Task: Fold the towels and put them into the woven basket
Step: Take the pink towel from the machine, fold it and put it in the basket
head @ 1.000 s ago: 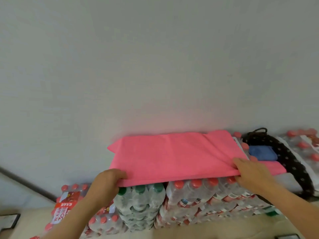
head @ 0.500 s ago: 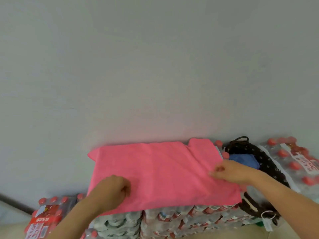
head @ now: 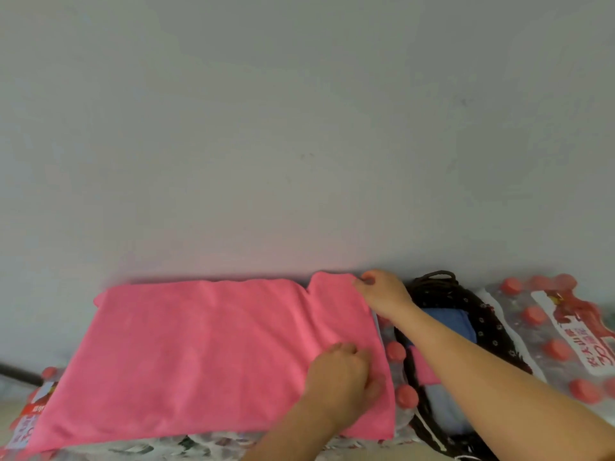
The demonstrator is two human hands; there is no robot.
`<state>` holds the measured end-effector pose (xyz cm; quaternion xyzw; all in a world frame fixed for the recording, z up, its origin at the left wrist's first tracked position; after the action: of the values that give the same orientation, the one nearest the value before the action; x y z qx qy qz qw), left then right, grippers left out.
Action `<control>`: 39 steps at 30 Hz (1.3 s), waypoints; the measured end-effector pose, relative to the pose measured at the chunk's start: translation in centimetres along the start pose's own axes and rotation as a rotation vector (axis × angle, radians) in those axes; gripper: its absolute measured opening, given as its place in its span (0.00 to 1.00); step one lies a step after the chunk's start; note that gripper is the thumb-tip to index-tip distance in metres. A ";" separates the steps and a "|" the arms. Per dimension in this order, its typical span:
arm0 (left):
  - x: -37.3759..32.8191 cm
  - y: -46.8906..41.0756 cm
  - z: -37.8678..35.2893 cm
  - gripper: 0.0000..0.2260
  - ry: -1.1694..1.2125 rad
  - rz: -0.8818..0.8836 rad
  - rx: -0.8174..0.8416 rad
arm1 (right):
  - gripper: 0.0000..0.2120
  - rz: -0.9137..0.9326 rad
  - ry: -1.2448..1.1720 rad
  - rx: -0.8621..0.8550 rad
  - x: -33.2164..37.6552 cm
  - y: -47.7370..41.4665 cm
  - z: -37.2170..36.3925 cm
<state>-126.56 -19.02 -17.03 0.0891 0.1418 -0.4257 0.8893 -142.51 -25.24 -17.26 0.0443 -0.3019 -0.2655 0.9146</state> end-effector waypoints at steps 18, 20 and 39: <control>-5.2 -1.4 -1.2 0.16 0.064 0.101 0.085 | 0.08 -0.047 -0.117 -0.149 -3.7 -1.4 1.7; -6.0 -1.5 -1.6 0.14 0.073 0.099 0.059 | 0.08 -0.059 -0.115 -0.160 -5.5 -1.1 2.1; -9.2 -0.9 -5.5 0.15 -0.302 -0.098 0.260 | 0.06 -0.149 -0.708 0.152 -8.9 3.0 1.3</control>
<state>-133.71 -11.29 -19.23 0.1312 -0.0453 -0.4916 0.8597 -147.92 -18.04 -20.16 0.0394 -0.6147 -0.3071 0.7255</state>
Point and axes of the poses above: each hand's wrist, its own y-axis away from the middle knuckle, its own z-axis out of the back of the hand, x = y × z, the point moved 4 cm from there along -y, towards the middle knuckle, and after that the axes turned 2 degrees about z, right-handed, at the moved point
